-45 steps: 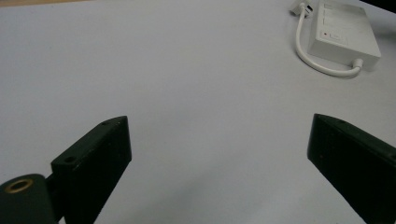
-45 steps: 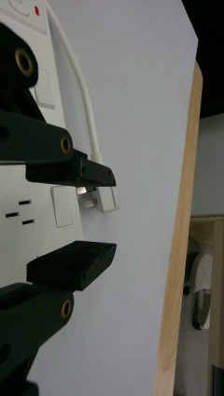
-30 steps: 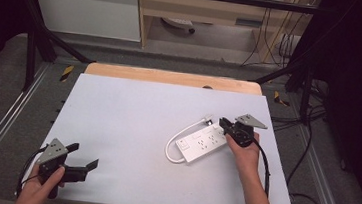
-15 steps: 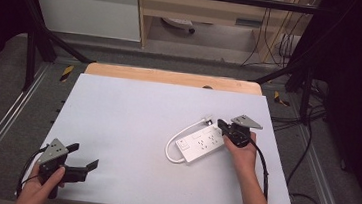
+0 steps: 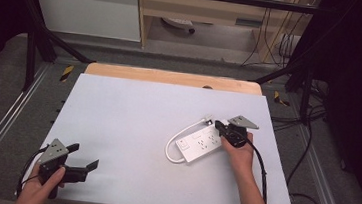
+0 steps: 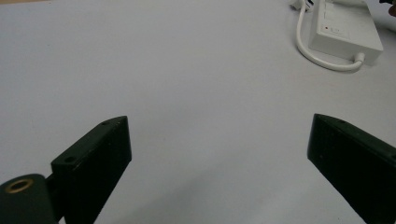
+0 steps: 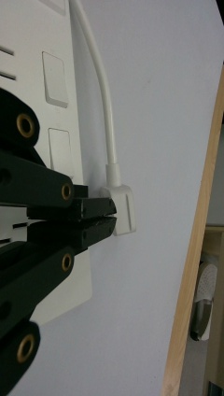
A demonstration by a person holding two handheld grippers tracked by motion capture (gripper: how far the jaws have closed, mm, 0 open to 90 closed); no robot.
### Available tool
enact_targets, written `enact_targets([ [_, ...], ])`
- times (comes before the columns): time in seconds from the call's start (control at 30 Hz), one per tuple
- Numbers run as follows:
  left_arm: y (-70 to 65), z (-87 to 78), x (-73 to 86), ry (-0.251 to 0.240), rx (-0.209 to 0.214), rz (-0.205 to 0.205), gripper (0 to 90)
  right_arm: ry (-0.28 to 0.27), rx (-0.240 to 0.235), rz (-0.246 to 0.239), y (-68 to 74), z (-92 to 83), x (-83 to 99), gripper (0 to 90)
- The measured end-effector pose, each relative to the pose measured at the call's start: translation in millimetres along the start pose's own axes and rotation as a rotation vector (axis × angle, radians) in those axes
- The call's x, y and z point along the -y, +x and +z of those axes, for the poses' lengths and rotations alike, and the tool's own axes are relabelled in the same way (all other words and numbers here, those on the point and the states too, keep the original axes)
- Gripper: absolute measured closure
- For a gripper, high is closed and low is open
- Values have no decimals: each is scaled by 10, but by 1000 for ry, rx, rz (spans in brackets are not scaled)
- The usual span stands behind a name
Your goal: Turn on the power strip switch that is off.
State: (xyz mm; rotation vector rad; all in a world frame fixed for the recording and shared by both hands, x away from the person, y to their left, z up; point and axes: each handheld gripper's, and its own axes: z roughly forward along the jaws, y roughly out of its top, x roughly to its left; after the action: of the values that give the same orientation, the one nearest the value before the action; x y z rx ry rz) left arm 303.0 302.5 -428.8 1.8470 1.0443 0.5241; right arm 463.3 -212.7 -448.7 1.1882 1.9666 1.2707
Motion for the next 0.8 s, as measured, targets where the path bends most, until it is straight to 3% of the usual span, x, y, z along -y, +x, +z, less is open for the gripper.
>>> enact_targets([
  [0.8, -2, 6, 2, 1, 3, -2, 64, 26, -1, 3, 20, 62, 33, 888],
])
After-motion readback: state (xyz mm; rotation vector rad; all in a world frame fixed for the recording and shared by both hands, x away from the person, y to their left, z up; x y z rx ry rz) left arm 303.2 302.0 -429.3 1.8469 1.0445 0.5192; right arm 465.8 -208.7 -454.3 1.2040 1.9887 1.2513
